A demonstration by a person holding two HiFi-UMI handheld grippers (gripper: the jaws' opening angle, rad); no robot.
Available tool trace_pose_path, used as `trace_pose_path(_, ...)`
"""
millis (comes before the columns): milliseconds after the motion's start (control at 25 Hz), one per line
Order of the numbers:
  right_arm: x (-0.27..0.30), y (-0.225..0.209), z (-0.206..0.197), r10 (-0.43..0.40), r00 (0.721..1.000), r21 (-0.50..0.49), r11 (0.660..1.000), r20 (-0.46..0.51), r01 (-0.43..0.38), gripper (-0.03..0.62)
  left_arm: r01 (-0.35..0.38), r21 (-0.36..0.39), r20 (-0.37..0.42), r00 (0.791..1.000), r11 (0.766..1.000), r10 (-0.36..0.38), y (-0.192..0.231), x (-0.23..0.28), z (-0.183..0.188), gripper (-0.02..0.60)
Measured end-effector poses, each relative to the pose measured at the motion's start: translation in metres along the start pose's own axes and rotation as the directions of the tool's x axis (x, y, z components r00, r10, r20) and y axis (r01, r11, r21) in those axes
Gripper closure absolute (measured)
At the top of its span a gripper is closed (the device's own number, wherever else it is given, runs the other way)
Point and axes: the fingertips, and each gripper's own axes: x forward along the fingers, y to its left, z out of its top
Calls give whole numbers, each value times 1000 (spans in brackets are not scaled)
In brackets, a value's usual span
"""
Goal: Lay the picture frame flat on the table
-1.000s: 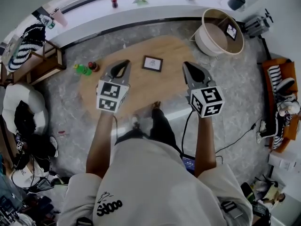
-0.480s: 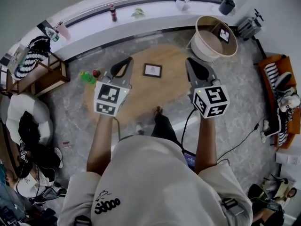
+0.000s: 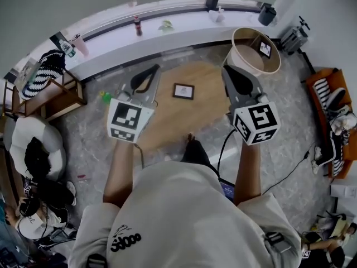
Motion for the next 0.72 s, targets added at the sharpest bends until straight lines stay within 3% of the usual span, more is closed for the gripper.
trace_pose_path(240, -7, 4, 5, 20, 1000, -32, 999, -3, -20, 591, 15, 23, 33, 999, 1000, -16, -11, -4, 21, 571)
trace_pose_path(720, -10, 7, -4, 38, 999, -27, 999, -24, -39, 591, 26, 18, 13, 1000, 1000, -26, -15, -5, 10, 572)
